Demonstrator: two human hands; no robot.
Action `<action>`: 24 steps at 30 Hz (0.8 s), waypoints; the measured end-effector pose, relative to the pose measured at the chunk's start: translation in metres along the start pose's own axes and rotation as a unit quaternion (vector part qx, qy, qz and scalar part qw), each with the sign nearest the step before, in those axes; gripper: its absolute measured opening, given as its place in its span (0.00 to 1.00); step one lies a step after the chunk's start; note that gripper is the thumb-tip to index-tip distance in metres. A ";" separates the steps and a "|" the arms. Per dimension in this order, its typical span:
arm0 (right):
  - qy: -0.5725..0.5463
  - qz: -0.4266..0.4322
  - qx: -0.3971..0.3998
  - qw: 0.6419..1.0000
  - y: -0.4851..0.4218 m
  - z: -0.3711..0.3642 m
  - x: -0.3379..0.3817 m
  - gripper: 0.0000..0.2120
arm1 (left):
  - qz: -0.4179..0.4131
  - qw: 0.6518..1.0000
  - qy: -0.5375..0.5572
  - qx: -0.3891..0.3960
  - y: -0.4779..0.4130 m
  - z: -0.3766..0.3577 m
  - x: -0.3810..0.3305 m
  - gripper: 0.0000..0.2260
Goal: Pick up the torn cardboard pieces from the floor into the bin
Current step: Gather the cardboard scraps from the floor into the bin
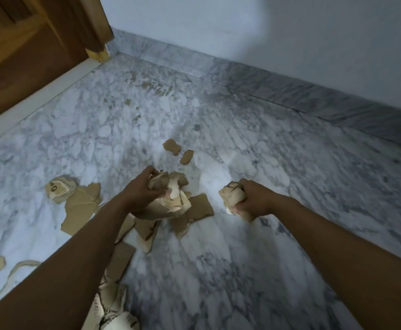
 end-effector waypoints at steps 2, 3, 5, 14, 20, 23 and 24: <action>0.039 0.008 0.001 0.999 -0.016 -0.004 0.012 0.31 | 0.015 0.999 -0.008 0.028 0.009 0.010 0.005 0.25; 0.057 0.006 -0.007 0.998 -0.025 -0.006 0.016 0.33 | 0.024 0.999 -0.026 0.042 0.015 0.011 0.006 0.26; 0.081 0.003 -0.034 0.996 -0.037 -0.012 0.024 0.31 | 0.035 0.995 -0.059 0.068 0.024 0.006 0.011 0.26; 0.121 0.051 -0.181 0.975 -0.031 -0.041 0.002 0.26 | 0.005 0.991 -0.068 0.115 0.034 -0.038 0.016 0.17; 0.116 0.050 -0.169 0.978 -0.040 -0.040 -0.001 0.28 | -0.027 0.984 -0.131 0.115 0.020 -0.053 0.016 0.18; 0.108 0.040 -0.155 0.981 -0.042 -0.038 0.000 0.29 | -0.059 0.975 -0.184 0.113 0.017 -0.063 0.010 0.19; 0.104 0.038 -0.151 0.982 -0.043 -0.037 0.000 0.28 | -0.068 0.973 -0.194 0.109 0.017 -0.067 0.009 0.20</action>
Point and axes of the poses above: each hand's wrist, its own y-axis away from the middle knuckle, its own z-axis out of the back of the hand, x = y × z, the point moved 1 cm from there along -y, towards the middle knuckle, and after that the axes turned 8 degrees about -y, right-handed, at the moved point
